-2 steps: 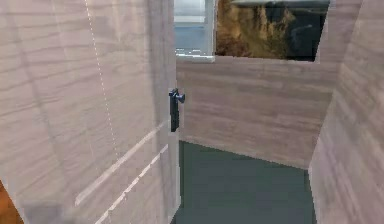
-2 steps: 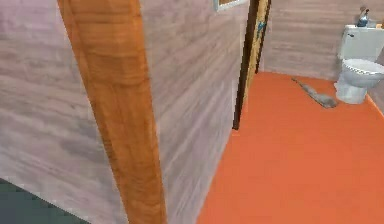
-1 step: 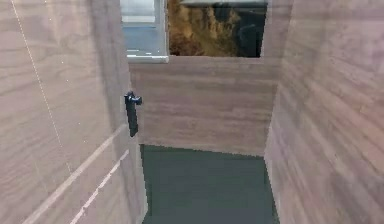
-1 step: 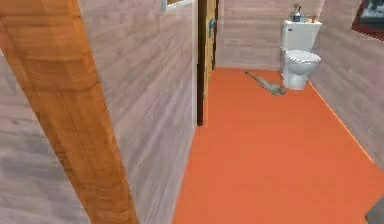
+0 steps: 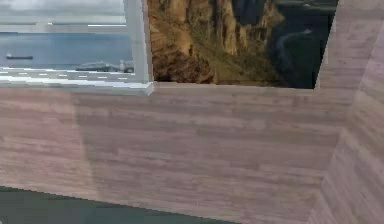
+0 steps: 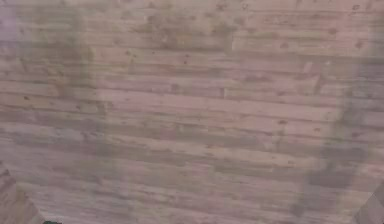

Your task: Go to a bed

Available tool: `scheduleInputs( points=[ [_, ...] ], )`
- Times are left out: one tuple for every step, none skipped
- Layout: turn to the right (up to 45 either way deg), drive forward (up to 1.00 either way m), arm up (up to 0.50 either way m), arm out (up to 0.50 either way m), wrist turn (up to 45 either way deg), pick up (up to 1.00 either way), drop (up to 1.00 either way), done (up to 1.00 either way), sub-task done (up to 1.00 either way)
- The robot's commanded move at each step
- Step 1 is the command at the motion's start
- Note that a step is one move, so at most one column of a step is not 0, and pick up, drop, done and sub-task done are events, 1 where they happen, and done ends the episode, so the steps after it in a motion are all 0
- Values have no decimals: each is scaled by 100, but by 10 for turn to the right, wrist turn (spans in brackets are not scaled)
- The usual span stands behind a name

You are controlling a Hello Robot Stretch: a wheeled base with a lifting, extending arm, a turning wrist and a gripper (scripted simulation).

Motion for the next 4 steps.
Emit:
scheduleInputs(
  points=[
    [90,0,0,0,0,0,0,0,0],
    [0,45,0,0,0,0,0,0,0],
    [-450,0,0,0,0,0,0,0,0],
    [-390,0,0,0,0,0,0,0,0]
  ],
)
